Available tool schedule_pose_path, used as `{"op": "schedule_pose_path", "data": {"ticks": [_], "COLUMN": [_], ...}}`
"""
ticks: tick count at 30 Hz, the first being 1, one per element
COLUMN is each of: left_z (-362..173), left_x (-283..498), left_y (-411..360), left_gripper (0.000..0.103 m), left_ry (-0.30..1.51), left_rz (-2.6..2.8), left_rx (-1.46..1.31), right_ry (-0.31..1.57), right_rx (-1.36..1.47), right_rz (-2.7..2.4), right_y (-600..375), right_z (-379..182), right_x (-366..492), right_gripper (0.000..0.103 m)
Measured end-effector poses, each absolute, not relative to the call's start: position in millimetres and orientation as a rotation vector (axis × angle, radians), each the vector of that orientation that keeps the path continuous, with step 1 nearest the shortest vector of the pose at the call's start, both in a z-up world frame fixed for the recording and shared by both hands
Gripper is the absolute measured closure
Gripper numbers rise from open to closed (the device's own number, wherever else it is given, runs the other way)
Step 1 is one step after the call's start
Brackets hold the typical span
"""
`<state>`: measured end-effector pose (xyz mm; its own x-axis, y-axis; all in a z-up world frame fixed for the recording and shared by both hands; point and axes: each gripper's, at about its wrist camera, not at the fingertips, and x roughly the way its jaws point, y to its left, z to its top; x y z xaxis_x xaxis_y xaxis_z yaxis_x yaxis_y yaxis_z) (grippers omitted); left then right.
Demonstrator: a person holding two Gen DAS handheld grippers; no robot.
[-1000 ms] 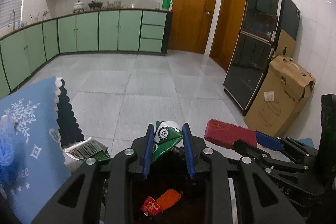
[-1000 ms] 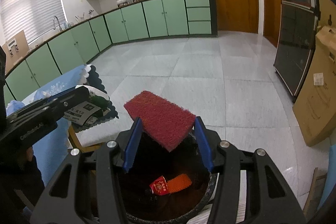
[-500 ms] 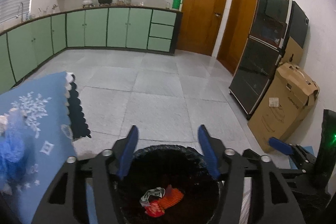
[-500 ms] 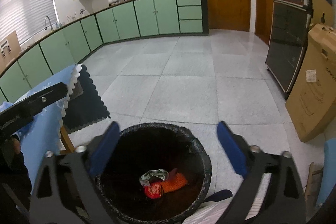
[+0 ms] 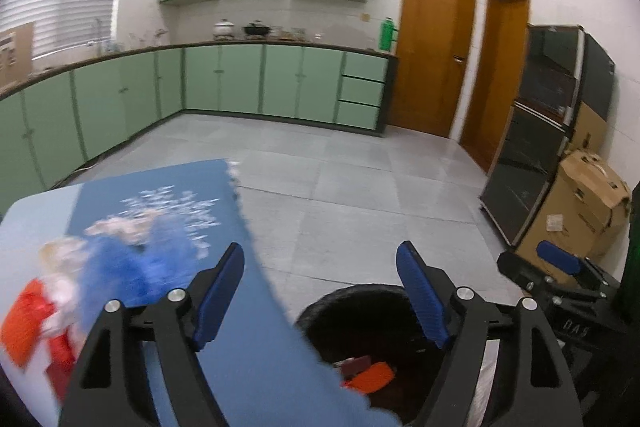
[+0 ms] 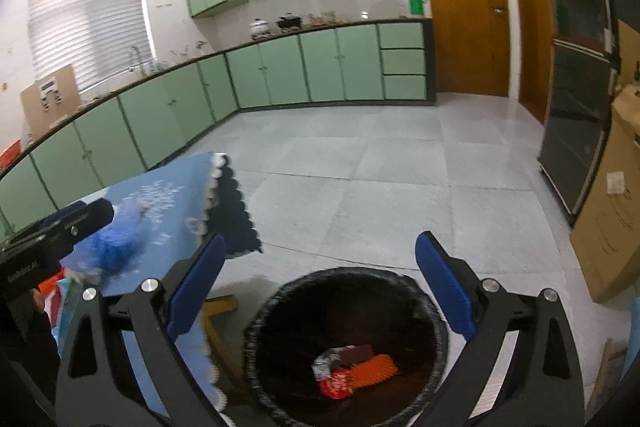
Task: Collect trash
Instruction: 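Move both tools back over the table toward the blue-white drink carton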
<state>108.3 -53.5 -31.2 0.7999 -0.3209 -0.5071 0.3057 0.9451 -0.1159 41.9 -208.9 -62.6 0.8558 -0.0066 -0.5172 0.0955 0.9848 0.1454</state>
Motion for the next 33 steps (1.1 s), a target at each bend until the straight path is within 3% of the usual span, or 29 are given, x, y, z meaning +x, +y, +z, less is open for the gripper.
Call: {"op": "schedule_pose_path", "data": {"ticks": [13,27,33], "left_z": [-40,-70,-78], "left_x": [50,8,0], "left_y": [76,160,178], "left_gripper": [0.026,0.026,0.026], "left_ry": [0.553,0.595,0.608], "left_rz": [-0.049,0.166,0.197], "left_rx": [-0.066,-0.081,-0.093], "right_ry": [0.522,0.559,0.598], "right_rx": [0.119,0.056,0.033], "right_rz": [0.158,0.386,0.440], "right_y": [-98,9,37], "right_z": [-50,-64,-73], "right_x": [40,38,39], "right_gripper": [0.010,0.010,0.020]}}
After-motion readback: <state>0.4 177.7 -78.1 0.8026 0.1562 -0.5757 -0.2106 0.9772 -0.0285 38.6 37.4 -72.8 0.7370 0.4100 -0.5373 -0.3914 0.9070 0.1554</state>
